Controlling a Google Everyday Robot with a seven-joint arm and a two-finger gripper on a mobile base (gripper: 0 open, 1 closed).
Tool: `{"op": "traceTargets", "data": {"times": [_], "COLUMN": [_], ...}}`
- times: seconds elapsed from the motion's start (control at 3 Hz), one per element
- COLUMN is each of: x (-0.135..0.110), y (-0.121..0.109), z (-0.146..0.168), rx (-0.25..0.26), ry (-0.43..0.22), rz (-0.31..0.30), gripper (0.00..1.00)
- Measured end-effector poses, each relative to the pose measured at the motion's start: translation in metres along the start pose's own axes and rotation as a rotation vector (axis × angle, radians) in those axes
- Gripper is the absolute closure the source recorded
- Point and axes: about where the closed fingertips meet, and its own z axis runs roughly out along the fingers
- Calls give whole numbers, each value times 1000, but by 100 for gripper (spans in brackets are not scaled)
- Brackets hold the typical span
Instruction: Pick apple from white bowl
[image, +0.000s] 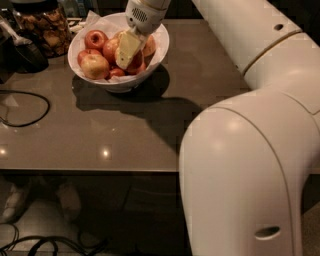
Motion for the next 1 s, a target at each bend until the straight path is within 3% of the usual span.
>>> {"op": "traceTargets", "data": {"times": [1.0], "x": [-26], "y": [35], "z": [-52], "rx": [-25], "ry": [-65], "rz": [-127], "gripper": [100]}}
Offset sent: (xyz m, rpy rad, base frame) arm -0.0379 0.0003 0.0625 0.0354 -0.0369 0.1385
